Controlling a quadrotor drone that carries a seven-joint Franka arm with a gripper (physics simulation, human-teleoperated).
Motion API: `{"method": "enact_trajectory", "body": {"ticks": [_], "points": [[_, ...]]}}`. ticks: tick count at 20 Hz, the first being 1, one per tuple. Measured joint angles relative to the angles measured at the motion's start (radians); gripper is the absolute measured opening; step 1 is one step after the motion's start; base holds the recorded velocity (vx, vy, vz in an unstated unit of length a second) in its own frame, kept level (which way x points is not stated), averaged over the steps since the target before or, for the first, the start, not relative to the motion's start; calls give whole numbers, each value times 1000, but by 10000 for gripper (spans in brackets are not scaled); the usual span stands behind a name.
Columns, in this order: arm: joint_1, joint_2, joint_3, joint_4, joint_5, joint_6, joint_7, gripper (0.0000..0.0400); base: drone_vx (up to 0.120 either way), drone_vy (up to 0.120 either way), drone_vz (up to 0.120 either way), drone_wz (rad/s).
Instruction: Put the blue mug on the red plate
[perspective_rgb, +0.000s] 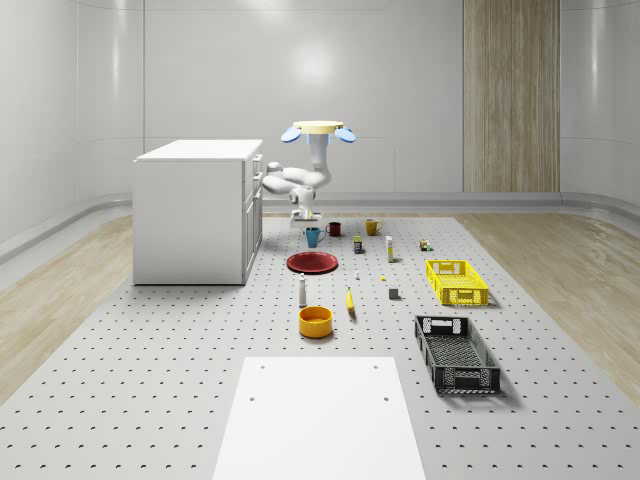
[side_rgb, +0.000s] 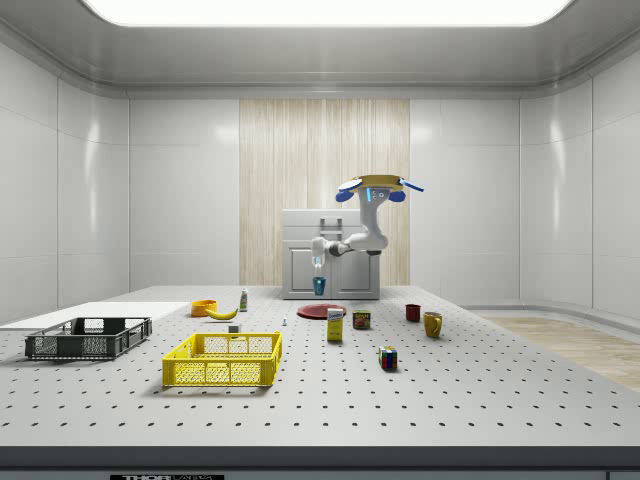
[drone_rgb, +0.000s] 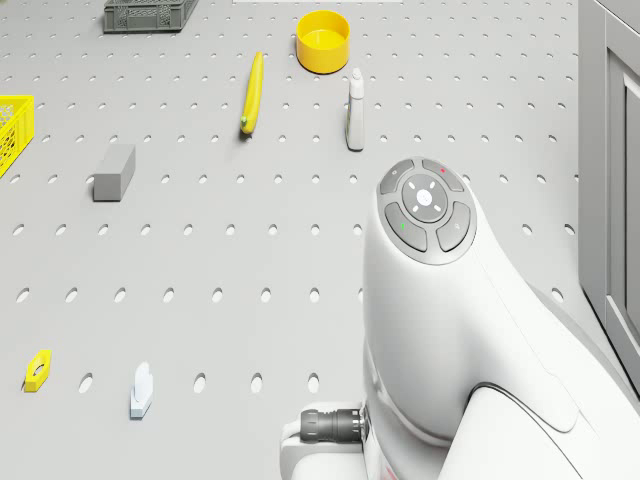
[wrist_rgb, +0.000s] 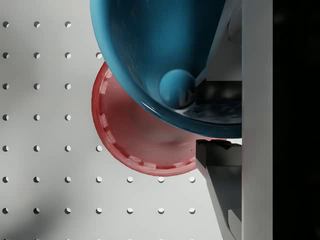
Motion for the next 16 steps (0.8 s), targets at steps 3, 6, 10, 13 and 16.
{"method": "enact_trajectory", "body": {"ticks": [3, 6, 10, 13, 16], "points": [[-4, 0, -42, 9, -38, 16, -2, 100, 0, 0, 0, 0], [13, -2, -74, 0, -69, 26, -8, 100, 0, 0, 0, 0], [29, -2, -111, -7, -106, 37, -14, 100, 0, 0, 0, 0], [29, 0, -147, -2, -140, 48, -15, 100, 0, 0, 0, 0], [23, 3, -187, 9, -178, 62, -15, 100, 0, 0, 0, 0]]}}
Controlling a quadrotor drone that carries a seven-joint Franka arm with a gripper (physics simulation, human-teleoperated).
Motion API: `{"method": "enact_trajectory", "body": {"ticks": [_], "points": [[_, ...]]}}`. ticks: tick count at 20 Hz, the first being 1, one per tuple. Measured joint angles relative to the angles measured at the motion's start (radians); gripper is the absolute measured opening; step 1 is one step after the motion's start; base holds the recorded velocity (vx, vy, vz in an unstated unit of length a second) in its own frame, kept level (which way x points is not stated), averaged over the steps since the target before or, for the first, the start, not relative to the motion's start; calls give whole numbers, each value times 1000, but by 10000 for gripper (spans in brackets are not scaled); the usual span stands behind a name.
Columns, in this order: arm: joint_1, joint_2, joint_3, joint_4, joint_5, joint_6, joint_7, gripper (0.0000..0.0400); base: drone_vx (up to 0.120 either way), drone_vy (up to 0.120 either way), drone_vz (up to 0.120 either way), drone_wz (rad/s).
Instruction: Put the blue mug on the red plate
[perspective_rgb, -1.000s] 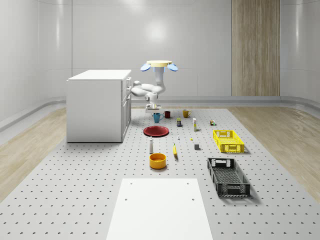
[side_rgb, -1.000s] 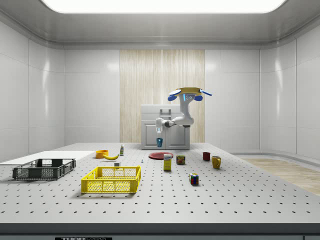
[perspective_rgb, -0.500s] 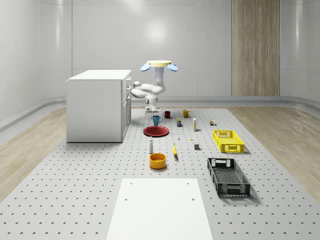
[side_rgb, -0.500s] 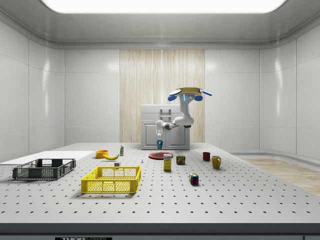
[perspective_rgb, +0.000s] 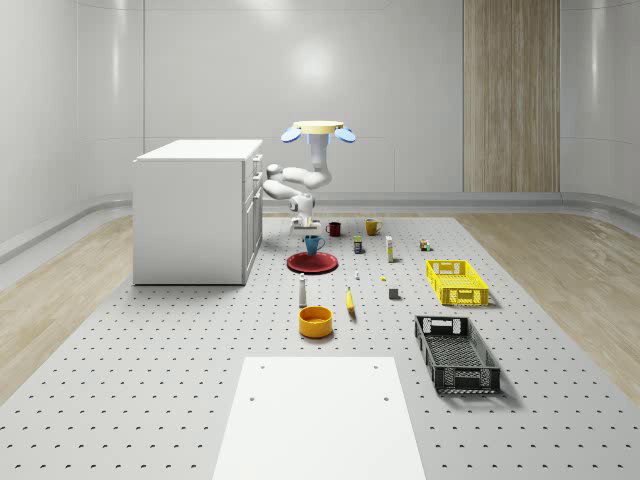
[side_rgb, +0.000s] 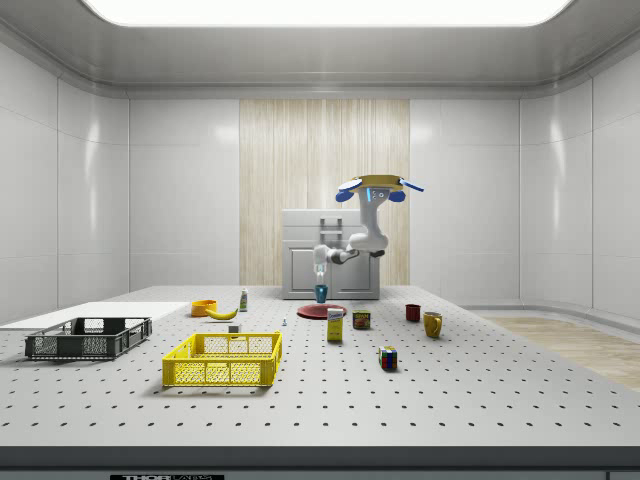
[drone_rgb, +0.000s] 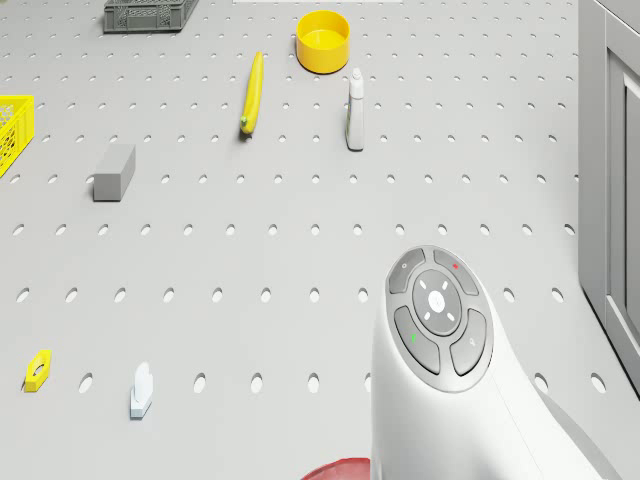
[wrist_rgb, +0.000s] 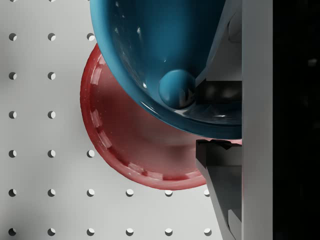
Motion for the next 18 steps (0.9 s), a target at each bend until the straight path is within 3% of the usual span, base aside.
{"method": "enact_trajectory", "body": {"ticks": [6, 9, 11, 14, 18], "points": [[-14, 11, -67, 24, -64, 21, 1, 100, 0, 0, 0, 0], [-17, 16, -83, 31, -80, 25, 0, 246, 0, 0, 0, 0], [-15, 18, -83, 30, -80, 22, -1, 306, 0, 0, 0, 0], [-7, 19, -63, 20, -64, 10, -3, 356, 0, 0, 0, 0], [2, 22, -44, 11, -48, -2, -5, 384, 0, 0, 0, 0]]}}
